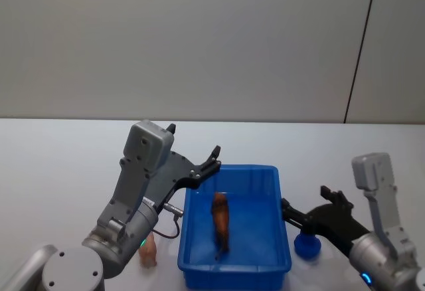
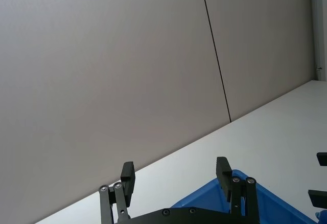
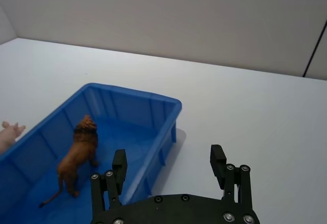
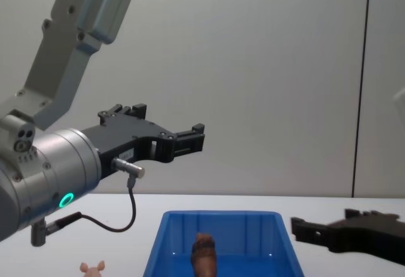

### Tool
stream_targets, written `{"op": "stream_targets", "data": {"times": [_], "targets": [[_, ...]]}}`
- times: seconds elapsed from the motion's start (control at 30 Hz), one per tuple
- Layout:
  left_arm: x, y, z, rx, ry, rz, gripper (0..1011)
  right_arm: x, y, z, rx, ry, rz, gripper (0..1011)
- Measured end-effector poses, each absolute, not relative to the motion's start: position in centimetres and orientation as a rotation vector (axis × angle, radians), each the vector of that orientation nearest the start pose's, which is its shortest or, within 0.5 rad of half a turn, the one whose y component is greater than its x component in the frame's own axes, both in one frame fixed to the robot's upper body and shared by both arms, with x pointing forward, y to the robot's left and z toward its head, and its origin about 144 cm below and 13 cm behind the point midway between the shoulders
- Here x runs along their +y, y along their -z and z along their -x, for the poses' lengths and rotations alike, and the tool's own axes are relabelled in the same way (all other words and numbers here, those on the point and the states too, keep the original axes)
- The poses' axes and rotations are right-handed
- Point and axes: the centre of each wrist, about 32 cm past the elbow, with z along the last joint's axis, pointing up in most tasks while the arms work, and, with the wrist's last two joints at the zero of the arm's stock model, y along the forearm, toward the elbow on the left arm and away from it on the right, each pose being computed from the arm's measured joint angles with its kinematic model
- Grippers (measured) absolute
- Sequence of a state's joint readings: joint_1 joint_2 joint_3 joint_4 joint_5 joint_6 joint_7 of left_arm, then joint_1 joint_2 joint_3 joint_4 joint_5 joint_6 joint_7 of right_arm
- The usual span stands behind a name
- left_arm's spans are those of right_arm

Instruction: Pick up the two dolls from the table and place them into the box.

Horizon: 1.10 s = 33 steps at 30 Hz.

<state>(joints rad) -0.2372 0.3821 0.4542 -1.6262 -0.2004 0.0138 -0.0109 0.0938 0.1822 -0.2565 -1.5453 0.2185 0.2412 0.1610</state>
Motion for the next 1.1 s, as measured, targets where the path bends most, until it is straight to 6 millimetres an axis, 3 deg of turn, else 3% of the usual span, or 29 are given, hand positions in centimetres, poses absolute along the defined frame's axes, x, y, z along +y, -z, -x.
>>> {"op": "stream_targets", "data": {"times": [0.5, 1.1], "targets": [[19.8, -120.4, -49.2, -0.268, -1.124, -0.061, 1001, -21.9, -113.1, -47.0, 0.203, 1.181, 0.211, 1001], [19.8, -120.4, -49.2, -0.268, -1.124, -0.061, 1001, -21.6, -110.5, -48.0, 0.214, 1.148, 0.25, 988]]}}
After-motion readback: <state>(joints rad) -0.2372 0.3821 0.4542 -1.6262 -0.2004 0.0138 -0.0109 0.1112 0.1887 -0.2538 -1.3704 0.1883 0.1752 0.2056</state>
